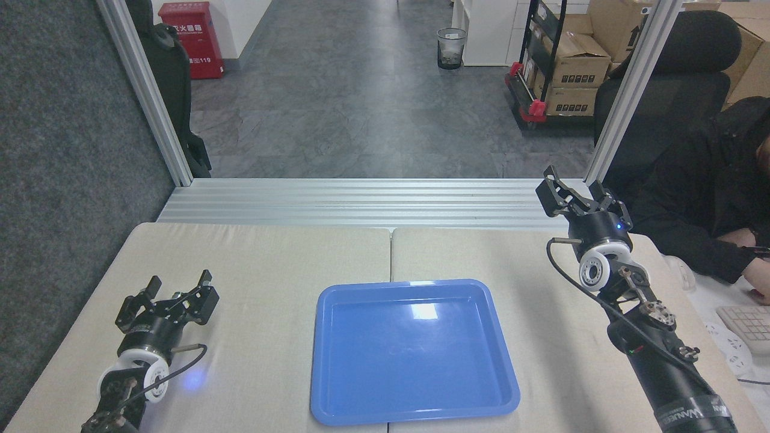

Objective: Pick up switch part and place in tray
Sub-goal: 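Close the left gripper on the small white-and-green switch part, then lift the switch part with the left gripper toward the blue tray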

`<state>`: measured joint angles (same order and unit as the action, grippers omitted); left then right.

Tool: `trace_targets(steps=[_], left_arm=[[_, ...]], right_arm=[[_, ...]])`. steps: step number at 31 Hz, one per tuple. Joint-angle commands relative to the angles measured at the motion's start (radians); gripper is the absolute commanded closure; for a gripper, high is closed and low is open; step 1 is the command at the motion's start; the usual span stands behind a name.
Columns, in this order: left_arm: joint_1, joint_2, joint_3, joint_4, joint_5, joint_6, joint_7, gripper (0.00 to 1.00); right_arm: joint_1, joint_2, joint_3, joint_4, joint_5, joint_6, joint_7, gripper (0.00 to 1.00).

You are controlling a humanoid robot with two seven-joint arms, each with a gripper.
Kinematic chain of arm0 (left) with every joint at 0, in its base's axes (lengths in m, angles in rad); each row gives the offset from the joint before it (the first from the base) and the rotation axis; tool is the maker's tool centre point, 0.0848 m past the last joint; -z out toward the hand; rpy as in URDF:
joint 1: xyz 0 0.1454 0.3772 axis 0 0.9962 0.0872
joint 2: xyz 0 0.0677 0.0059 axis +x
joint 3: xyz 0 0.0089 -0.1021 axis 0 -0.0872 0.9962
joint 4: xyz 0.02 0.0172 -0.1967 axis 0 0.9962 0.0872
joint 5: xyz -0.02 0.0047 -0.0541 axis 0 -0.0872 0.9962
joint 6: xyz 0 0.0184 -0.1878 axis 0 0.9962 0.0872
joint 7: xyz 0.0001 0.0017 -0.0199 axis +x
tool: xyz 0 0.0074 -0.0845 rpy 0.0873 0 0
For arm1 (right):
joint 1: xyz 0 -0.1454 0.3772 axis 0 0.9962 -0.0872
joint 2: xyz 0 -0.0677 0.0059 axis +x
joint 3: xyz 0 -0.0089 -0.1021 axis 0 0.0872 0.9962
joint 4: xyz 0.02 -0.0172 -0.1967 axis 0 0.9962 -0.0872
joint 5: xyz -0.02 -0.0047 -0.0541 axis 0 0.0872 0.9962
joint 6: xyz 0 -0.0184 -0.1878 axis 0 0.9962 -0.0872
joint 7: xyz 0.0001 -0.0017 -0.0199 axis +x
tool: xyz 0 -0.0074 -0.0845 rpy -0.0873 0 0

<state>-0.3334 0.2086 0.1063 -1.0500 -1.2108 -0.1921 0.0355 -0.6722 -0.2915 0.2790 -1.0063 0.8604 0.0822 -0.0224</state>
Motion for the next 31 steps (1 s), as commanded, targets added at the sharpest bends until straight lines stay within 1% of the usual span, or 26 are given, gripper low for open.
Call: trace_targets(steps=[1,4,8,11,16,22,26,29,31], left_arm=[[-0.018,0.015,-0.079,0.258,0.002,-0.001,0.014,0.00],[-0.065,0.035,-0.079,0.310,0.005,0.000,0.020,0.00],[-0.094,0.051,-0.080,0.369,0.005,0.000,0.035,0.00],[-0.099,0.052,-0.080,0.386,0.005,0.003,0.043,0.00],[-0.101,0.066,-0.082,0.409,0.005,0.046,0.056,0.00],[-0.098,0.087,-0.086,0.429,0.007,0.051,0.076,0.00],[-0.088,0.087,-0.088,0.426,0.004,0.049,0.078,0.00],[-0.075,0.087,-0.120,0.423,0.004,0.051,0.084,0.00],[-0.073,0.084,-0.158,0.424,0.002,0.051,0.095,0.02]], right_arm=[[-0.001,0.000,0.000,0.000,-0.001,0.001,-0.001,0.01],[0.000,0.000,0.000,0.000,0.000,0.001,0.001,0.01],[0.000,0.000,0.000,0.000,-0.001,-0.001,0.001,0.01],[0.000,0.000,0.000,0.000,-0.001,-0.001,-0.001,0.01],[0.000,0.000,0.000,0.000,0.000,-0.001,0.001,0.01],[0.000,0.000,0.000,0.000,0.000,-0.001,-0.001,0.01],[0.000,0.000,0.000,0.000,0.000,-0.001,0.001,0.01],[0.000,0.000,0.000,0.000,0.000,0.001,-0.001,0.01],[-0.001,0.000,0.000,0.000,0.000,-0.001,-0.001,0.01]])
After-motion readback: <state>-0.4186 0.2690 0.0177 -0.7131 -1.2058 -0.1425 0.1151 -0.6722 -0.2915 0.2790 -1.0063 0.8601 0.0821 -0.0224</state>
